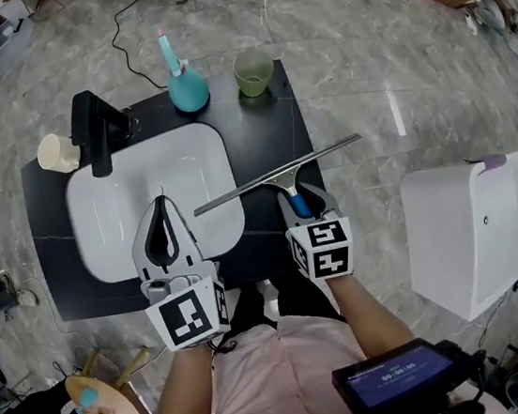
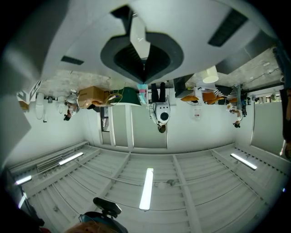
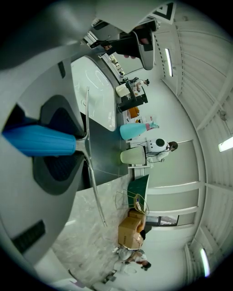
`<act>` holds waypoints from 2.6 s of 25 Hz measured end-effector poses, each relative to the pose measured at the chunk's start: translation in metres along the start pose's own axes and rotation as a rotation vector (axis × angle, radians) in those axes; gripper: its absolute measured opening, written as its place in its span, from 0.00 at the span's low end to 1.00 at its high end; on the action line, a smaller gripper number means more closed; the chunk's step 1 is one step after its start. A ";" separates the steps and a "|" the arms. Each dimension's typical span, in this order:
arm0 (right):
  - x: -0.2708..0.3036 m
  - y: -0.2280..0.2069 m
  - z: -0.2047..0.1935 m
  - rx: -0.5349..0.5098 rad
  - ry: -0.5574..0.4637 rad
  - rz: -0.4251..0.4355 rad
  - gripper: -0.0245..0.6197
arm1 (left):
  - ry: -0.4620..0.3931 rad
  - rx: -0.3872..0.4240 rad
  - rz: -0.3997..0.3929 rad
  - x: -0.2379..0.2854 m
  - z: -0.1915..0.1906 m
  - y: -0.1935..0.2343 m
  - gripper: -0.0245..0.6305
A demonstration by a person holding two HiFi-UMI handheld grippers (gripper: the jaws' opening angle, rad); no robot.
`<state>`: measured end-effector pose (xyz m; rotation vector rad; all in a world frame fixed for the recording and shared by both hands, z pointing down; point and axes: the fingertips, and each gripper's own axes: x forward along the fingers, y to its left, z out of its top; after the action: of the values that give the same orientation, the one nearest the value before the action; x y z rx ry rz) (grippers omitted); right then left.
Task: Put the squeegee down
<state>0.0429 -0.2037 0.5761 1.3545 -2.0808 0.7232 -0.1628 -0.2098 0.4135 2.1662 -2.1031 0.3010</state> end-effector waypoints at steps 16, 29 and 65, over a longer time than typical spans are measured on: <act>0.010 -0.002 -0.016 -0.009 0.046 0.008 0.24 | 0.007 0.005 -0.011 0.007 -0.002 -0.003 0.05; 0.014 -0.002 -0.022 -0.026 0.063 0.010 0.25 | 0.006 0.010 -0.012 0.001 -0.001 -0.003 0.05; -0.198 0.042 0.209 -0.160 -0.651 -0.073 0.04 | -0.401 -0.001 -0.148 -0.059 0.187 -0.022 0.05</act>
<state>0.0395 -0.2087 0.2852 1.7161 -2.4838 0.0677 -0.1298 -0.1916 0.2197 2.5370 -2.0994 -0.1627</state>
